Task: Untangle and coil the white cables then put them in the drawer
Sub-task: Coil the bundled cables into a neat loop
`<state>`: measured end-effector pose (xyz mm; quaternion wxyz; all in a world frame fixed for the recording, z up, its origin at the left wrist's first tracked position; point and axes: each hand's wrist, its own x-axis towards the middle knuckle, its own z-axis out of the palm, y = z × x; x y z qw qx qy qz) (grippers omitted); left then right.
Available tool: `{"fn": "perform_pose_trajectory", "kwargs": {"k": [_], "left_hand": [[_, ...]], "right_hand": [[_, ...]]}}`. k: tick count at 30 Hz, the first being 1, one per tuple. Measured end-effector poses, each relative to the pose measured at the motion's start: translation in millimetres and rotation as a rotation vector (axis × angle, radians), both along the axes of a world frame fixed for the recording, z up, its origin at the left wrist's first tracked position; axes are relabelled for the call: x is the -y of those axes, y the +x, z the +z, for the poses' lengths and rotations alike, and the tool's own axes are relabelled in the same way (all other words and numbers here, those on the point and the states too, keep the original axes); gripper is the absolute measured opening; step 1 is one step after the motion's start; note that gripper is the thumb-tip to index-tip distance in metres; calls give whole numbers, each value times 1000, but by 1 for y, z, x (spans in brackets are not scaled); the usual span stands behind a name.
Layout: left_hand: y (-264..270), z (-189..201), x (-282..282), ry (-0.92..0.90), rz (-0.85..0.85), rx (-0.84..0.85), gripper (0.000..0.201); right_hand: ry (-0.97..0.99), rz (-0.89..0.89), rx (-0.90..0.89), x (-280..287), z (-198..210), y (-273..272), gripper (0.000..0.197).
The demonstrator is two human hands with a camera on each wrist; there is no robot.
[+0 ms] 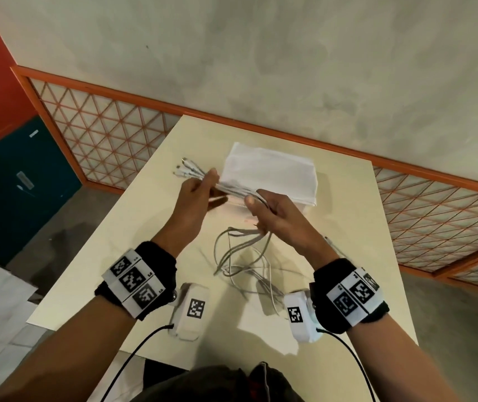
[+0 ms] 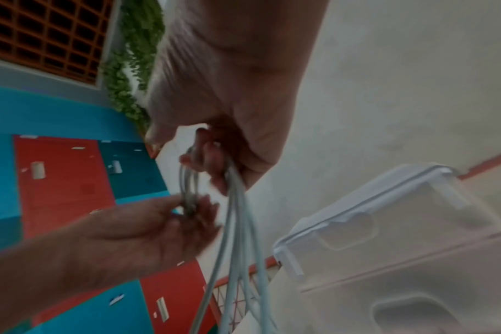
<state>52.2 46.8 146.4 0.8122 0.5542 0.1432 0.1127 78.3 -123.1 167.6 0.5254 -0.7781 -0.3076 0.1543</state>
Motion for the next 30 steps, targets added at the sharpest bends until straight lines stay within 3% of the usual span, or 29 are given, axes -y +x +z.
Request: {"fn": "perform_pose_trajectory", "kwargs": {"k": [3, 5, 8, 11, 12, 13, 15, 17, 19, 22, 26, 30], "left_hand": [[-9, -14, 1, 96, -117, -332, 40], [-18, -16, 0, 213, -346, -539, 60], [-26, -16, -10, 529, -577, -629, 73], [-20, -19, -19, 922, -317, -500, 63], [-19, -20, -19, 942, -205, -380, 57], [-19, -18, -15, 886, -135, -237, 52], [-19, -12, -2, 727, -179, -43, 53], [-23, -7, 10, 635, -346, -26, 64], [-26, -5, 15, 512, -422, -48, 62], [-30, 9, 13, 356, -388, -22, 51], [-24, 33, 13, 385, -352, 98, 53], [-22, 49, 8, 223, -292, 148, 55]], "right_hand": [[-71, -129, 104, -14, 1, -5, 48], [-110, -198, 121, -20, -1, -3, 51], [-185, -211, 157, -19, -1, 0, 51], [-189, -208, 143, -16, -4, 1, 49], [-191, -202, 138, -17, -5, 0, 49], [-196, -190, 129, -17, -5, 0, 50], [-203, -156, 128, -21, -4, -1, 50], [-183, -145, 141, -23, 0, -1, 50], [-169, -184, 160, -20, 4, 0, 52], [-95, -116, 68, -9, 12, 2, 54], [99, 133, -193, 5, 3, 7, 45], [1, 193, -319, 6, -34, 10, 36]]}}
